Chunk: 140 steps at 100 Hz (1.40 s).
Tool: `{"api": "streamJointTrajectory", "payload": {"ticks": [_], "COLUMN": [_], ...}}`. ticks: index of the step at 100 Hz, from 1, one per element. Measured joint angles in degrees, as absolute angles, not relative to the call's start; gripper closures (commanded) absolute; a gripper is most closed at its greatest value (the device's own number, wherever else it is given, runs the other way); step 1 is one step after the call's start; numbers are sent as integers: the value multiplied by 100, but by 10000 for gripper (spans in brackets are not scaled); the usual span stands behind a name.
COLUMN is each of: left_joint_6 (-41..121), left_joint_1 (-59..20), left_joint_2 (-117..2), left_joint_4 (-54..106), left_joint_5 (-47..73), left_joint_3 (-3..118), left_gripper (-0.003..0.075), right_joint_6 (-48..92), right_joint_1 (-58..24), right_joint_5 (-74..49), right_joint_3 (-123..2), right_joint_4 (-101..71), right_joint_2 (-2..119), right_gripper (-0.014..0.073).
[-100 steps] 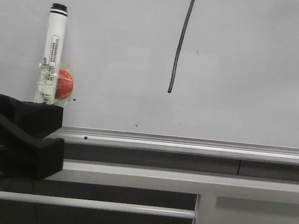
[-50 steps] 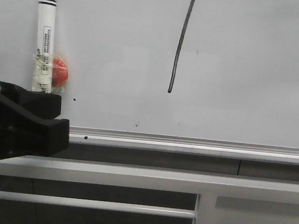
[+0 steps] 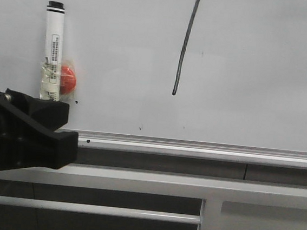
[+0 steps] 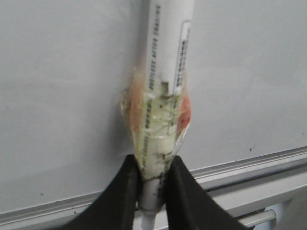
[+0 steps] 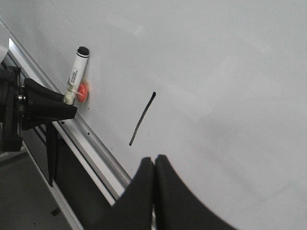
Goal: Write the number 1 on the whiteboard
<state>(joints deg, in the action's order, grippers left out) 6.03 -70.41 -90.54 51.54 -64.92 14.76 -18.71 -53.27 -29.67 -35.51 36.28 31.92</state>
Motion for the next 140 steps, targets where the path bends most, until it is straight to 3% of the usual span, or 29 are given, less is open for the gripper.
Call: {"api": "streamJointTrajectory", "payload": {"ticks": [67, 75, 99, 140], "left_joint_6": [603, 603, 603, 594], "left_joint_1": [-6985, -6976, -6939, -6930], "left_joint_2": [-9059, -9059, -9059, -9059], "left_joint_4": [5028, 4990, 4825, 4804], "left_joint_5": [-6469, -6469, -6505, -6515], "left_joint_3": [1476, 1476, 1481, 1471], "left_gripper": [736, 687, 431, 411], "right_joint_6": [-1871, -1871, -1871, -1871], "right_joint_1": [-5327, -5327, -5327, -5327], "right_joint_5": [-2967, -2967, -2967, -2967], "right_joint_3": [-3551, -3551, -3551, -3551], "right_joint_4": [3628, 3628, 3628, 3628], "right_joint_2": [3192, 3192, 3192, 3192], "right_gripper": [657, 657, 657, 657]}}
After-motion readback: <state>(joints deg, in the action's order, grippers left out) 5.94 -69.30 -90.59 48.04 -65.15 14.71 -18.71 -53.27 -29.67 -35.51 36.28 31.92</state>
